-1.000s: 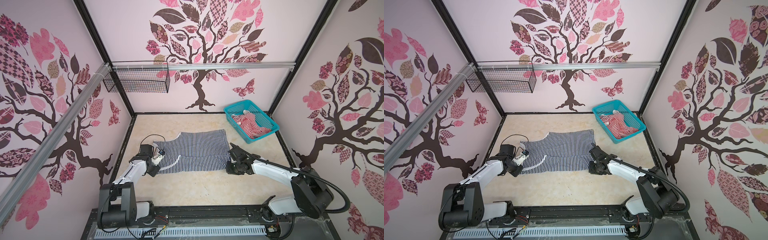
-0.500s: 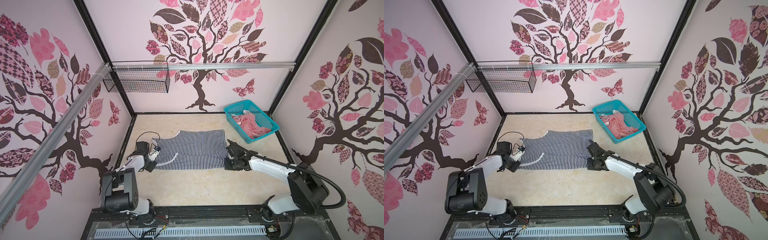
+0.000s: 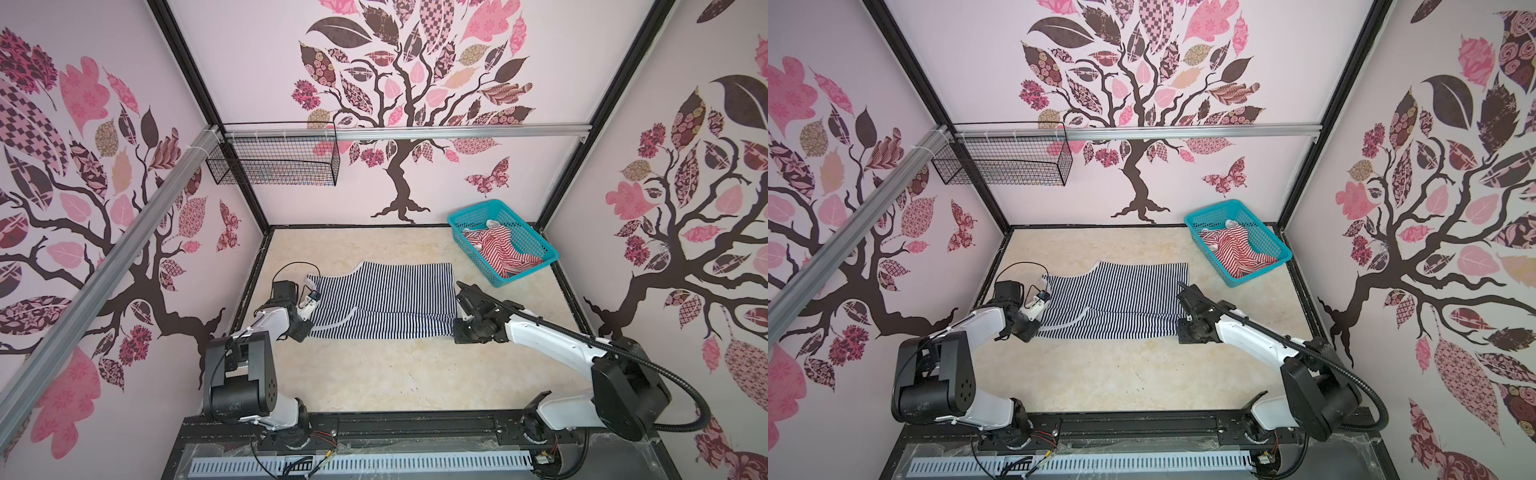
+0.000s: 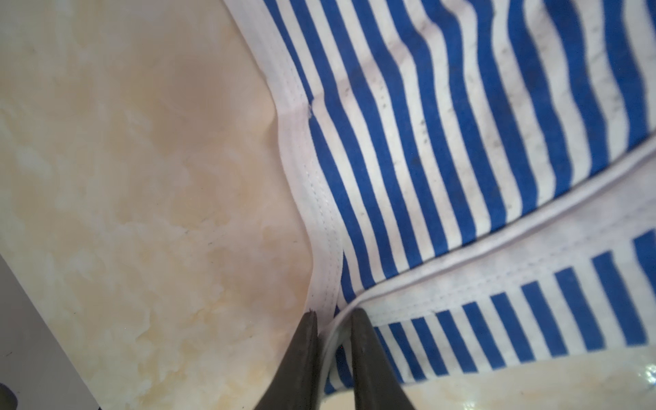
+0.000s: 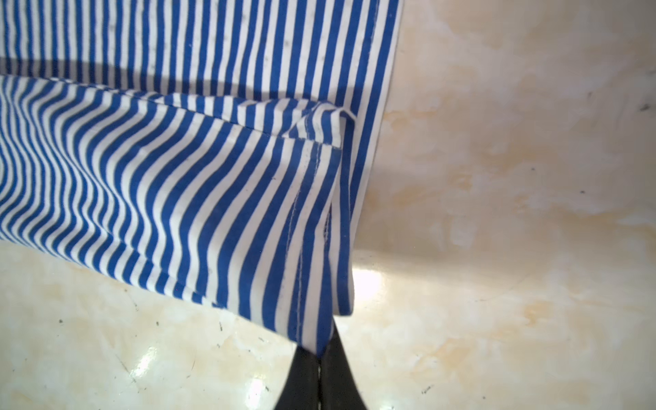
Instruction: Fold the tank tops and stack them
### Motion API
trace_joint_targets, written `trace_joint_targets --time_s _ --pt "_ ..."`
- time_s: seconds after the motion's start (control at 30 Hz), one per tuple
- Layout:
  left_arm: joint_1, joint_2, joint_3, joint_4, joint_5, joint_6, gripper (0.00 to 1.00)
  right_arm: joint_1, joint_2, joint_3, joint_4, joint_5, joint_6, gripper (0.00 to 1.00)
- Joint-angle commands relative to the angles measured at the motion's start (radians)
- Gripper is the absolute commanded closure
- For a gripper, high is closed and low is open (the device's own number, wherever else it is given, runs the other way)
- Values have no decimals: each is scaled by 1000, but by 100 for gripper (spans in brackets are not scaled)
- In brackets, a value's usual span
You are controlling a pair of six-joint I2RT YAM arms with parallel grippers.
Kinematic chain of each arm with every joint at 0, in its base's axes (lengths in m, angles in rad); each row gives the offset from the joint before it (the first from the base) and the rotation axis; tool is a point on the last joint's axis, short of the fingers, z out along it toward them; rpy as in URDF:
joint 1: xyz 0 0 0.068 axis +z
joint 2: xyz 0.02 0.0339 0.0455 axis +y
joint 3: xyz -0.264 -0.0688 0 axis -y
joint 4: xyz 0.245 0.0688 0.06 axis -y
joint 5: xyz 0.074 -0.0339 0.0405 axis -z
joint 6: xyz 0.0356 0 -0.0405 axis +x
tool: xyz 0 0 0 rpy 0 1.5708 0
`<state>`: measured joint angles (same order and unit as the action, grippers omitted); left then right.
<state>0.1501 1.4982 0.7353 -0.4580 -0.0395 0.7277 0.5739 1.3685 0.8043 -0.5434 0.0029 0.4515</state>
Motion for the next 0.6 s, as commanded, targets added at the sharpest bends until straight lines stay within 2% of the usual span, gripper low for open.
trace_joint_targets --time_s 0.0,0.1,0.23,0.3,0.43,0.57 --pt "9 37 6 -37 -28 7 79 0 -1 40 -75 7 -13 100" --pt "9 33 7 -42 -32 12 79 9 34 19 -71 -14 -1 99" --pt "9 16 -4 -45 -45 25 79 37 51 -7 -67 -8 26 72" --pt "9 1 -10 -47 -54 31 79 40 39 -11 -73 12 42 64" --pt "9 -41 -24 -52 -71 40 78 40 5 22 -65 47 76 62" --pt "9 -68 -11 -51 -118 19 77 49 11 79 2 16 112 69"
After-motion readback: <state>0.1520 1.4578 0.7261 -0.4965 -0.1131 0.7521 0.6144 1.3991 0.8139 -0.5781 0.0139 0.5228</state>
